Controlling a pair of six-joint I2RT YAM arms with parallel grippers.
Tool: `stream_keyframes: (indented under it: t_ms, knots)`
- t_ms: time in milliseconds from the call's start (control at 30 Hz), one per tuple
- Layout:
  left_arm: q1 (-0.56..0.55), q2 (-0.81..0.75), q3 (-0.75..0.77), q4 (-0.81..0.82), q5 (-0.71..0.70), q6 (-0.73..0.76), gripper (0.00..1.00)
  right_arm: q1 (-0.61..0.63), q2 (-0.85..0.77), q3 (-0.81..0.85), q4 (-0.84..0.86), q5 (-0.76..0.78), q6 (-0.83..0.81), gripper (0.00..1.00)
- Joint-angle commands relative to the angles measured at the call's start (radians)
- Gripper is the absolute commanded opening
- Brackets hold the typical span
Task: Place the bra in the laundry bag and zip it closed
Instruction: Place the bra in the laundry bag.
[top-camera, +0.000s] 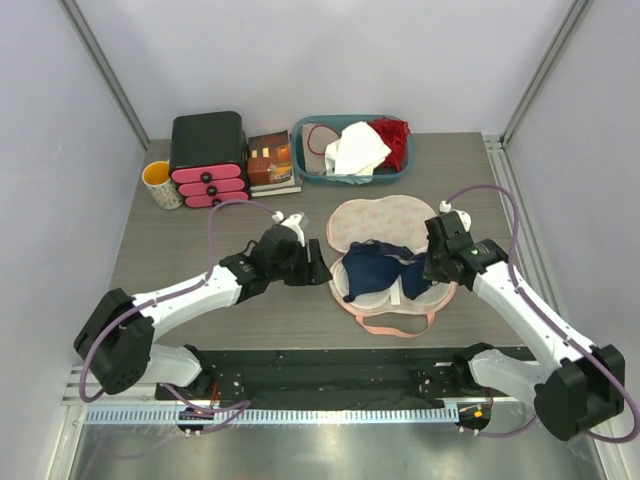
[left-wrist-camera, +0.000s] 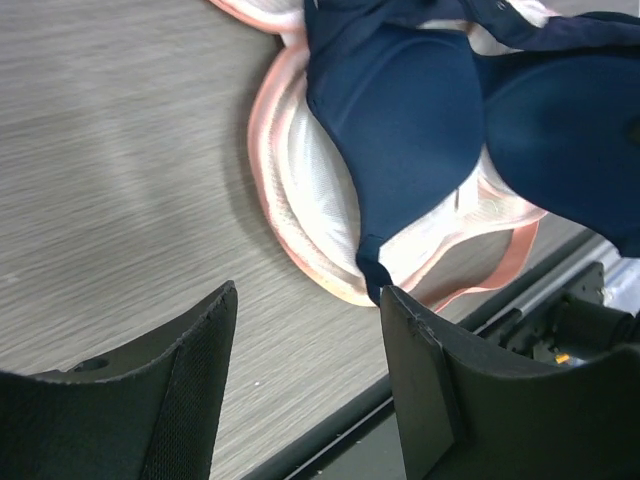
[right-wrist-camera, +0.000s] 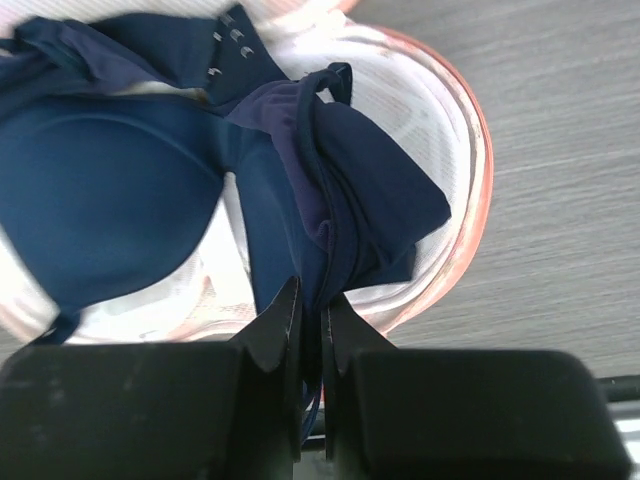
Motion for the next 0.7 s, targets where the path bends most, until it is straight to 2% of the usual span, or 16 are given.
stream_keyframes:
  t_ms: [0,200,367,567,667]
  knots:
    - [0.002,0.054,0.047,0.114,0.117,-0.031,0.60,-0.006,0.045,0.016,-0.019,0.018,0.032,0.10]
    - [0.001,0.184,0.116,0.170,0.183,-0.040,0.60,-0.016,0.001,0.027,-0.009,0.021,0.010,0.09]
    - [-0.002,0.272,0.177,0.195,0.187,-0.060,0.59,-0.025,0.010,0.025,0.007,-0.003,0.009,0.14]
    - [-0.021,0.370,0.226,0.204,0.151,-0.097,0.54,-0.027,0.002,0.016,0.026,0.016,0.029,0.29]
    - [-0.035,0.408,0.240,0.204,0.116,-0.120,0.53,-0.029,0.001,0.018,0.029,0.035,0.048,0.39]
